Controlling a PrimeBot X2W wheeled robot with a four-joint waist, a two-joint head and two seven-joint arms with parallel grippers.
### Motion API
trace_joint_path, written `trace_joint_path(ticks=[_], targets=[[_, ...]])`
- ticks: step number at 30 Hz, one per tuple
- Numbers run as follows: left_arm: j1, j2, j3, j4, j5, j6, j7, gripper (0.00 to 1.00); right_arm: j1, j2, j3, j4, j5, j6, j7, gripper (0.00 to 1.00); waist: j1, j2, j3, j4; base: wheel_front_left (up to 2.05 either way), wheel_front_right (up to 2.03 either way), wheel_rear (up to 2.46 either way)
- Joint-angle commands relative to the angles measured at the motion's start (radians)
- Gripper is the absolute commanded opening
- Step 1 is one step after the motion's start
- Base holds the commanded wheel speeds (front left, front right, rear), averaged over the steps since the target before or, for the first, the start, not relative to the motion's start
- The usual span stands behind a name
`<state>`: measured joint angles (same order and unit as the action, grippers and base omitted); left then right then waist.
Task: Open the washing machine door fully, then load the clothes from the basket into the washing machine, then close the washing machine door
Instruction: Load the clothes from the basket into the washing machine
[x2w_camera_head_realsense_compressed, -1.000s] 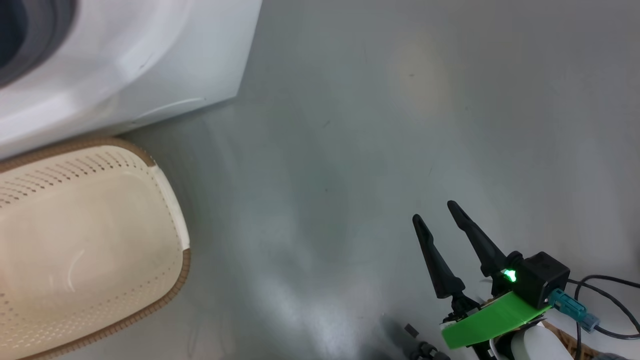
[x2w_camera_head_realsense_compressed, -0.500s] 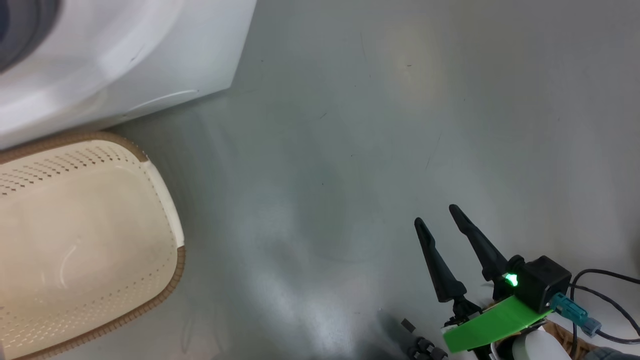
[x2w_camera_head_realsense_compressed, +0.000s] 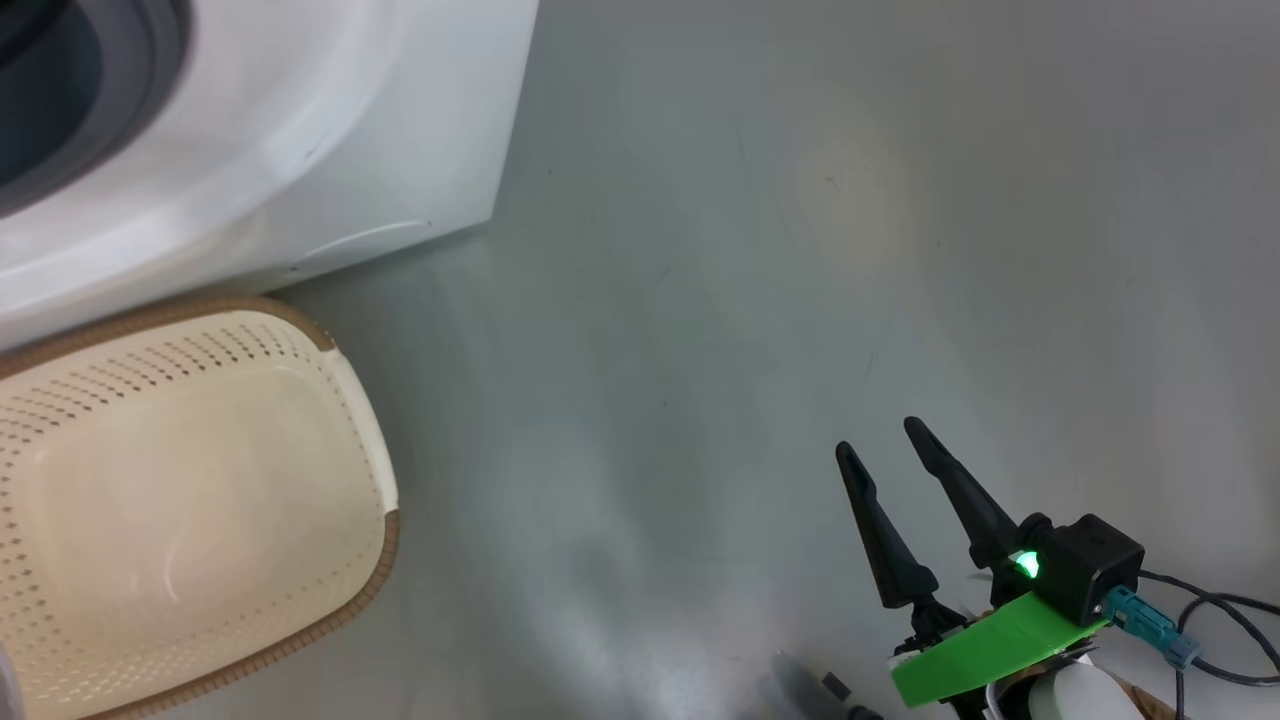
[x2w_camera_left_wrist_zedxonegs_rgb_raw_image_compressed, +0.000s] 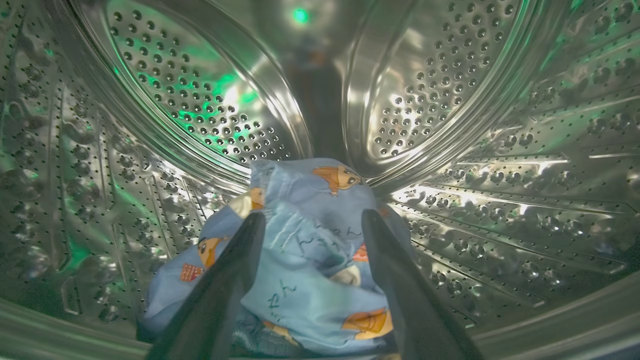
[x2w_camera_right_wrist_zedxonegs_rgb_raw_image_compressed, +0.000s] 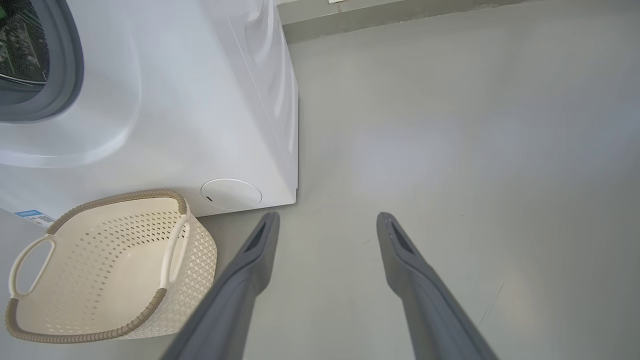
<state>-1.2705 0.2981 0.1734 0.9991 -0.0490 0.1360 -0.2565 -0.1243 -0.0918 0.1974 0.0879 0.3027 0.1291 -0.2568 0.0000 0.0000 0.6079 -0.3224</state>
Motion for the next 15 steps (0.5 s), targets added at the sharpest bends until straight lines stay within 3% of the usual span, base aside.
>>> trace_joint_path(ticks=[1, 15], targets=[[0.015, 0.038, 0.008, -0.012, 0.003, 0.015, -0.005, 1.00, 0.029, -0.014, 0.013, -0.010, 0.008, 0.002, -0.005, 1.00, 0.0000, 0.0000, -0.029, 0.011, 0.00, 0.00, 0.00], [0.234, -0.028, 0.056, -0.026, -0.056, 0.030, -0.005, 1.00, 0.020, -0.005, 0.027, 0.025, 0.016, 0.002, -0.005, 1.00, 0.0000, 0.0000, -0.186, 0.044, 0.00, 0.00, 0.00]])
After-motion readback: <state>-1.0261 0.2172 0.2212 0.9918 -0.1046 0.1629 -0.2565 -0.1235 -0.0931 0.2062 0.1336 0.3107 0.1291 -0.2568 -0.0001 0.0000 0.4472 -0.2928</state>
